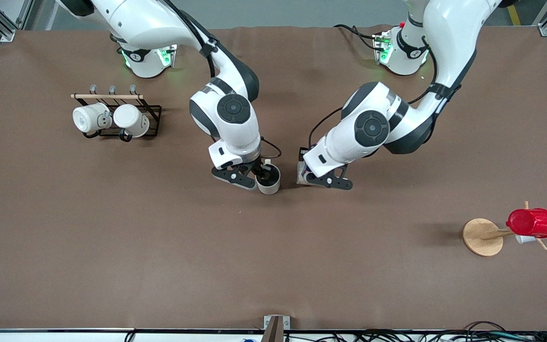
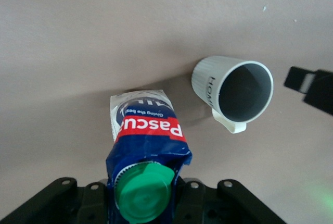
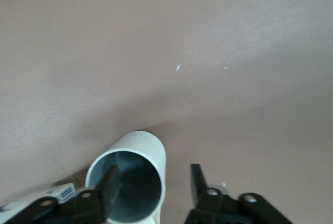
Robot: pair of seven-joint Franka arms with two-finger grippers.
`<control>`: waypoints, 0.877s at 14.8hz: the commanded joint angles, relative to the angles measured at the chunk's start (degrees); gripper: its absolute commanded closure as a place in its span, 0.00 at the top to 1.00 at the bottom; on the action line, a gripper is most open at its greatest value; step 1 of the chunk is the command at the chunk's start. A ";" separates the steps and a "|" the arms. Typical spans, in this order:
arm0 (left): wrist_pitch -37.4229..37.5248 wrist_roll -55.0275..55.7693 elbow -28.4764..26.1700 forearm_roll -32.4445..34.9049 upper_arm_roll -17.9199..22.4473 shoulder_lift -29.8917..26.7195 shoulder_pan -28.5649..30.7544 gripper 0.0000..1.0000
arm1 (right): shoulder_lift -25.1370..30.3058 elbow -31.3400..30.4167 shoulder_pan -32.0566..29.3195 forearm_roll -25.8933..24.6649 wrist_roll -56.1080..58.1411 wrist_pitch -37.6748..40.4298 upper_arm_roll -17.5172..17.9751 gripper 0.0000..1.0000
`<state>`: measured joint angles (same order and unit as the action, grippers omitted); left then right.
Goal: Place cup and milk on table
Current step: 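Set the mug upright, open the right gripper and withdraw it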
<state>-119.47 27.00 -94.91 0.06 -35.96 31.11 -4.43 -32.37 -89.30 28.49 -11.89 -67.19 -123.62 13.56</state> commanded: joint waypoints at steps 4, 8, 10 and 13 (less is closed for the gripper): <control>-0.67 2.44 5.16 3.00 -0.69 4.74 -2.33 0.11 | 16.70 -1.93 -13.34 -0.77 16.43 15.05 0.50 1.00; -1.90 4.46 5.78 7.67 -0.78 6.15 -2.95 0.11 | 23.92 -1.32 -24.26 0.46 31.21 19.19 -0.81 1.00; -1.90 4.46 5.78 7.67 -0.78 6.24 -2.95 0.11 | 26.91 -1.32 -24.80 2.21 37.27 19.99 -7.11 1.00; -1.99 4.38 5.78 7.76 -0.78 6.50 -3.04 0.11 | 30.51 -1.14 -25.50 9.23 50.35 25.24 -14.85 1.00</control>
<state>-121.51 30.50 -90.32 6.37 -36.22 36.81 -7.36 -5.46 -88.32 3.35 -6.86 -24.10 -101.07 2.47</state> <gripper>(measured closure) 0.885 0.000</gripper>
